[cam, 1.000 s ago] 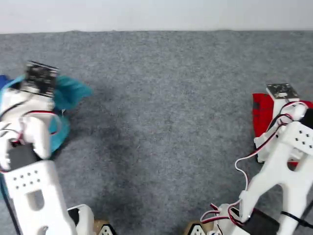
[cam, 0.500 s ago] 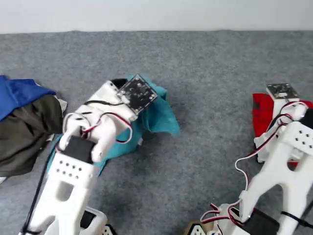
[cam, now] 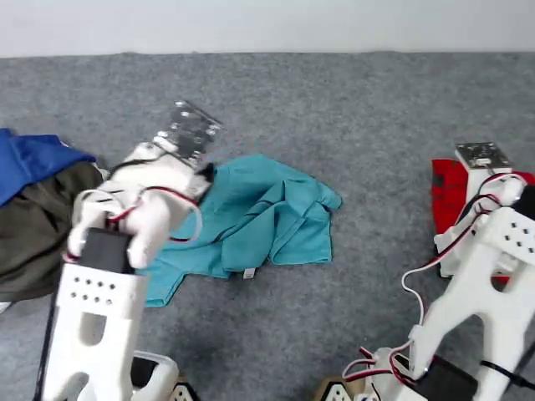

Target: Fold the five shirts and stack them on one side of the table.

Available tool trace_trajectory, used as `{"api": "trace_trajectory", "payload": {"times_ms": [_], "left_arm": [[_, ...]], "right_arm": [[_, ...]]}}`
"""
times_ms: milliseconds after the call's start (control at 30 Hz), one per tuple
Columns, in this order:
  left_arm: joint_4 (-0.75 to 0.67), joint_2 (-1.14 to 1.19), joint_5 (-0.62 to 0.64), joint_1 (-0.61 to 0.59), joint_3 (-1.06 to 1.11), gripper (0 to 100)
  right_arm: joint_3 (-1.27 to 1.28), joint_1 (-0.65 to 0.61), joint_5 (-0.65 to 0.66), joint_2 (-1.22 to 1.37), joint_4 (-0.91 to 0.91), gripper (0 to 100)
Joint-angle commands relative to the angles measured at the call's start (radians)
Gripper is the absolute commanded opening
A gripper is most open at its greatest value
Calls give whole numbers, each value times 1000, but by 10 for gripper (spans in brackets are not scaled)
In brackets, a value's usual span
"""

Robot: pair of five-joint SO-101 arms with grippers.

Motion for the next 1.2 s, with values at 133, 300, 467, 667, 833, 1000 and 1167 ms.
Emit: {"api": "trace_trajectory", "payload": {"times_ms": [133, 300, 467, 667, 833, 1000, 1167], "left_arm": [[299, -26, -370, -318, -48, 170], [331, -23, -621, -479, 13, 171], [212, -21, -891, -632, 185, 171], [-64, -21, -1208, -761, 418, 171], [-196, -20, -1252, -769, 547, 197], [-235, -20, -1250, -767, 616, 200], [-114, -20, -1249, -766, 568, 200]], "right_arm": [[-6, -10, -8, -44, 42, 9], [-6, -10, -6, -44, 42, 9], [-6, -10, -6, -44, 42, 9], [-5, -10, -6, -35, 41, 9], [-5, -10, -8, -35, 41, 9], [-5, -12, -9, -33, 41, 9], [-5, -12, -9, -33, 41, 9]]}}
